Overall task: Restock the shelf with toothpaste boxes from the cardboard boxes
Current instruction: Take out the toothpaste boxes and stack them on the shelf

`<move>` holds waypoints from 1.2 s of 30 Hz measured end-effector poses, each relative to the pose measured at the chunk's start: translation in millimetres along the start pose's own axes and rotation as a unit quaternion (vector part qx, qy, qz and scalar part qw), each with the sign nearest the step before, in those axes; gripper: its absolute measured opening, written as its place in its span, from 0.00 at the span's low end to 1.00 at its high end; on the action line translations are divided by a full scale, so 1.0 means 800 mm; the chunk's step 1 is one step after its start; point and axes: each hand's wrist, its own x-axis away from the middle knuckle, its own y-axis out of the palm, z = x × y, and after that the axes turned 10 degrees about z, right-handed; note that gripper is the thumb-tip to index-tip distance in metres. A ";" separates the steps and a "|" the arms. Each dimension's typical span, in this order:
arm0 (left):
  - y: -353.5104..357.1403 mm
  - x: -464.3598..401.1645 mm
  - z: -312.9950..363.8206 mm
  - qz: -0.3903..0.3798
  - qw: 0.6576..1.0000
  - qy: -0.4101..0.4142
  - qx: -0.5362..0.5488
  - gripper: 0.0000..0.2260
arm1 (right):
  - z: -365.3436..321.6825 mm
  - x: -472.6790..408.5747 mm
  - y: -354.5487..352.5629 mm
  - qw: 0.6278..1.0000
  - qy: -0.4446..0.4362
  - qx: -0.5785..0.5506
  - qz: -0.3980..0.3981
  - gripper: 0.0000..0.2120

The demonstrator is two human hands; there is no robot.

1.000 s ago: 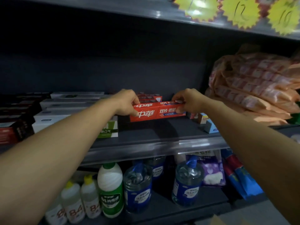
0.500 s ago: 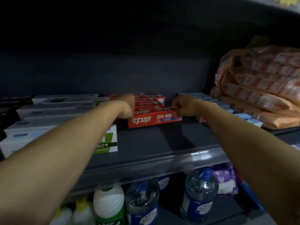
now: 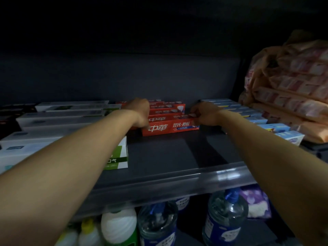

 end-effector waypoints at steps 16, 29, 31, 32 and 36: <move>-0.055 0.103 0.078 0.067 0.995 0.045 0.061 0.20 | -0.031 0.093 -0.052 0.991 -0.094 0.013 0.097 0.18; 0.007 0.237 0.148 -0.002 0.974 0.220 0.051 0.19 | -0.022 0.321 -0.042 0.991 -0.070 0.068 0.092 0.19; 0.035 0.270 0.162 -0.023 0.968 0.241 0.073 0.17 | -0.016 0.365 -0.022 0.993 -0.061 0.060 0.086 0.17; 0.054 0.286 0.167 -0.034 0.963 0.253 0.081 0.15 | -0.014 0.386 -0.010 0.993 -0.059 0.057 0.083 0.15; 0.137 0.346 0.175 -0.076 0.950 0.298 0.054 0.10 | -0.006 0.458 0.048 0.997 -0.033 0.057 0.032 0.16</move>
